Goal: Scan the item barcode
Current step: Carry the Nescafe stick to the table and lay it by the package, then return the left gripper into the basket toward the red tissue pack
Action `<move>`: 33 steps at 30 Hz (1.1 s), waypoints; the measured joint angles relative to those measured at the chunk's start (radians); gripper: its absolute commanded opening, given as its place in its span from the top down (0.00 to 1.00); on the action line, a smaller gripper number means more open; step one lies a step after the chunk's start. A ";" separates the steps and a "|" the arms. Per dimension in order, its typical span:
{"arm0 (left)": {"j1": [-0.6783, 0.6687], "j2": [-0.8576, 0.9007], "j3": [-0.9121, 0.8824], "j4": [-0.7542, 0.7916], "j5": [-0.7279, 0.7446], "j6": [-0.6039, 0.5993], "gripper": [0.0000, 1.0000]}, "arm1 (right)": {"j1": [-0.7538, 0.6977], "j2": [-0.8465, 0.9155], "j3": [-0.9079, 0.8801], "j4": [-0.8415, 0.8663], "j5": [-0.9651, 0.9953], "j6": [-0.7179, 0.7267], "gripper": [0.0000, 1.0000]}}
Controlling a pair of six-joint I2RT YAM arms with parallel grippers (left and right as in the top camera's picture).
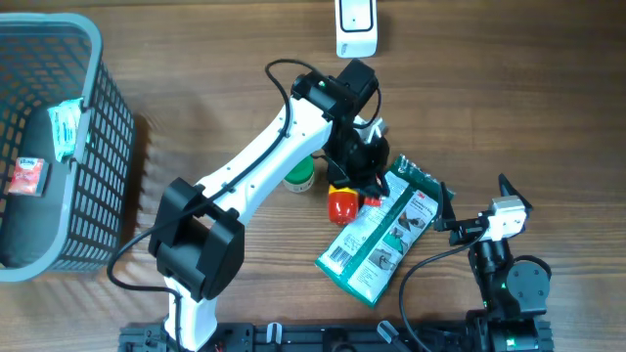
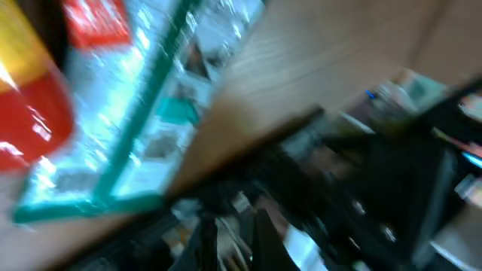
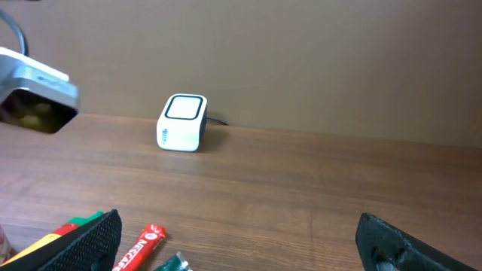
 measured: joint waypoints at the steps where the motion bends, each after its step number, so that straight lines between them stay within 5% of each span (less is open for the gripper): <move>1: 0.001 0.000 0.000 -0.019 0.028 -0.002 0.96 | 0.000 0.000 0.000 0.000 0.000 0.000 0.00; 13: 0.107 -0.006 0.000 -0.070 0.100 0.031 0.96 | 0.000 0.000 0.000 0.000 0.000 0.000 0.01; 26: 0.359 -0.352 0.069 0.008 -0.197 0.077 0.96 | 0.000 0.000 0.000 0.000 0.000 0.000 0.00; 31: 0.356 -0.516 0.078 0.011 -0.449 0.081 0.96 | 0.000 0.000 0.000 0.000 0.000 0.000 0.00; 33: 0.364 -0.562 0.078 0.037 -0.574 0.082 0.83 | 0.000 0.000 0.000 0.000 0.000 0.000 0.00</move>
